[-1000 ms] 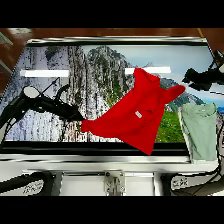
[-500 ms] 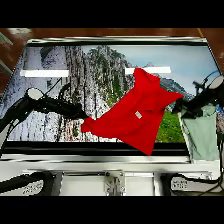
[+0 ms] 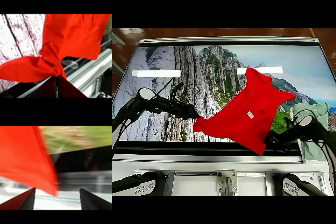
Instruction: Fold the shirts.
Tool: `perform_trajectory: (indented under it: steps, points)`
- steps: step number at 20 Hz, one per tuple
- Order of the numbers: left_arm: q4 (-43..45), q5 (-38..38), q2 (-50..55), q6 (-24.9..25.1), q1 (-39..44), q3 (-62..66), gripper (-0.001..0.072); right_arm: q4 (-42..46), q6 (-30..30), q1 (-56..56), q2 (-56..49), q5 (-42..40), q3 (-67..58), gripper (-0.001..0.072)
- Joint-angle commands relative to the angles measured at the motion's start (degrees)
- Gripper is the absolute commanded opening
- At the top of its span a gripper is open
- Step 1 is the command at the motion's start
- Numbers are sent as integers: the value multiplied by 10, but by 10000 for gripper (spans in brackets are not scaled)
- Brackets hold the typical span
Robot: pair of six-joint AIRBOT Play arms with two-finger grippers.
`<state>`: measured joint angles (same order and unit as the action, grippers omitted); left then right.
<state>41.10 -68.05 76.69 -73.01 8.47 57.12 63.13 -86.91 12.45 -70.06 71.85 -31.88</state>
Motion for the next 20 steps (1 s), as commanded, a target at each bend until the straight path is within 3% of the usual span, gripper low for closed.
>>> perform_trajectory:
  steps: [1, 4, 5, 8, 9, 10, 11, 14, 17, 20]
  points:
    - [0, -1, 0, 4, 0, 0, 37, -75, -3, -64, 8, -77, 43, 669]
    - [0, -1, 0, 6, 0, 0, 37, -73, -25, -105, 8, -94, 43, 661]
    - [0, -1, 0, 6, 0, 0, 37, -74, -33, -112, 8, -102, 43, 613]
    - [0, -1, 0, 5, 0, 0, 38, -76, -47, -124, 8, -117, 43, 370]
    - [0, -1, 0, 6, 0, 0, 37, -76, -46, -124, 8, -117, 43, 274]
    - [0, -1, 0, 5, -2, 0, 37, -76, -43, -124, 9, -116, 43, 123]
    - [-1, 0, -1, 6, -6, 0, 37, -76, -35, -124, 10, -110, 40, 60]
    - [-2, -1, -21, 33, -29, 36, 37, -57, 33, -124, 44, -47, -21, 59]
    - [-40, -1, -67, 34, -68, 148, 36, 21, 36, -121, 126, 26, -174, 58]
    - [-147, 16, -120, 59, -110, 329, 37, 69, 32, -121, 207, 25, -403, 57]
